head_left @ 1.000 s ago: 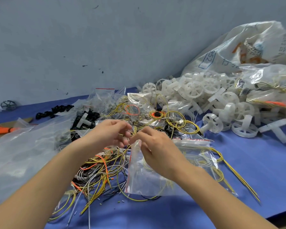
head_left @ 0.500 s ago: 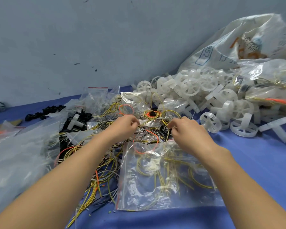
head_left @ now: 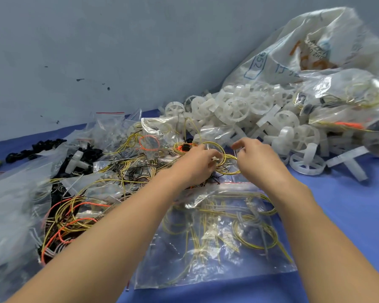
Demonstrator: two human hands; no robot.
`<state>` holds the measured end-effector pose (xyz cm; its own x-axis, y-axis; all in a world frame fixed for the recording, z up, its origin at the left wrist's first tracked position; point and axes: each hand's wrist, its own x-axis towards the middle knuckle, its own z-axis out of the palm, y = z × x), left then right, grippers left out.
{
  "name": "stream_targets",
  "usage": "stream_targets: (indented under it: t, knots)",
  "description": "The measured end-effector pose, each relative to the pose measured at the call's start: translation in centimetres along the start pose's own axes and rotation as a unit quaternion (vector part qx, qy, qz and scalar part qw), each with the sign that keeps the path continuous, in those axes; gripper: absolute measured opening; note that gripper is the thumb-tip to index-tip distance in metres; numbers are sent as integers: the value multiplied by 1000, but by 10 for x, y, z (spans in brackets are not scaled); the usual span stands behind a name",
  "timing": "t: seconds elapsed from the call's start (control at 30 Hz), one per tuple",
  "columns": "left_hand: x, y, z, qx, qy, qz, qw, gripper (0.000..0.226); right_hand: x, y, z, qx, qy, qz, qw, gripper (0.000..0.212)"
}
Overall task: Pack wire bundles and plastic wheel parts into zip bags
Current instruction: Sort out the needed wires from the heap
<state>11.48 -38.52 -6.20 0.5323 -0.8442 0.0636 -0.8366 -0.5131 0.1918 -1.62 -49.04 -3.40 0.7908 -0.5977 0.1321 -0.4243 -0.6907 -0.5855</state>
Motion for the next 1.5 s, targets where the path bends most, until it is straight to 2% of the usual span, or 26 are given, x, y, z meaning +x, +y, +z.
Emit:
stream_targets:
  t: [0.13,0.43,0.63,0.73,0.83,1.07,1.2,1.33,1.5]
  knots:
    - [1,8,5,112,-30,57,992,34,2,1,-10,60,33,26,997,42]
    - [-3,4,2,176,-28,86,980,27,-3,0,-17,88,20,43,995,42]
    - [-17,-7,-11,112,-50,71,990,28,-4,1,-17,79,13,33,996,40]
    - [-31,-16,-18,61,-19,73,995,33,-4,0,-9,62,9,17,998,40]
    - [-44,-38,-32,62,17,40,997,30,-6,-6,2,39,-9,-14,999,41]
    - [-73,-100,-43,30,-6,-105,994,30,-12,-30,35,-16,-38,-81,996,37]
    - [-78,-111,-40,10,-6,-132,991,29,-14,-39,49,-55,-76,-109,990,43]
    - [-67,-95,-39,-31,39,-84,995,25,-8,-31,45,-106,-97,-92,985,47]
    - [-40,-58,-28,-2,14,18,1000,26,-2,-17,35,-114,-125,-55,984,47]
